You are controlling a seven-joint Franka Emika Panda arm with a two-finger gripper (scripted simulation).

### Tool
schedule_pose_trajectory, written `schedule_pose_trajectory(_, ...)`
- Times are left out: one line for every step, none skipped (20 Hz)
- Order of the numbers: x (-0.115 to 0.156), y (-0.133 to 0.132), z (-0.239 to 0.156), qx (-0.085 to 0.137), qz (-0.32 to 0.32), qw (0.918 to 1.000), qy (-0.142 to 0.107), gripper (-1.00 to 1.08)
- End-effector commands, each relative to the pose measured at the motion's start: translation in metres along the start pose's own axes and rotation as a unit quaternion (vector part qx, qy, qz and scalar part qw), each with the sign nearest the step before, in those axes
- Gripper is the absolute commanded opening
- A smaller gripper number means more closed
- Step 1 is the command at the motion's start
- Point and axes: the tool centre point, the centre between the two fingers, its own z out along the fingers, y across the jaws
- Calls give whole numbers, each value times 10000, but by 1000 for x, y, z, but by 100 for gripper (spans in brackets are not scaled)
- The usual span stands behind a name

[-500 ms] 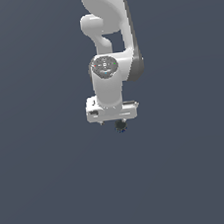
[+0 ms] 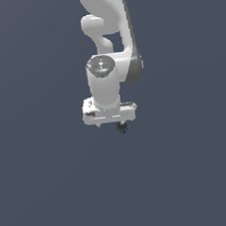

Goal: Pick up the object and move it to a goal position.

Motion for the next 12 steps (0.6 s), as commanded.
schedule_pose_trajectory(2, 2, -1, -11, -9, 10000, 19, 100)
schedule_pose_trajectory(1, 2, -1, -9, -8, 10000, 17, 100)
schedule_pose_trajectory(1, 1, -1, -7, -7, 10000, 14, 100)
schedule_pose_trajectory(1, 1, 0, -7, -7, 10000, 14, 100)
schedule_pose_trajectory(1, 1, 0, -8, -10, 10000, 16, 100)
schedule_pose_trajectory(0, 0, 1, -8, -13, 10000, 19, 100)
schedule_pose_trajectory(0, -1, 3, -8, -18, 10000, 23, 100)
schedule_pose_trajectory(-1, -2, 5, -8, -23, 10000, 26, 100)
schedule_pose_trajectory(-3, -3, 7, -8, -29, 10000, 31, 100)
schedule_pose_trajectory(-4, -5, 10, -8, -36, 10000, 36, 100)
schedule_pose_trajectory(-6, -7, 13, -8, -45, 10000, 42, 100)
schedule_pose_trajectory(-7, -9, 16, -8, -54, 10000, 48, 100)
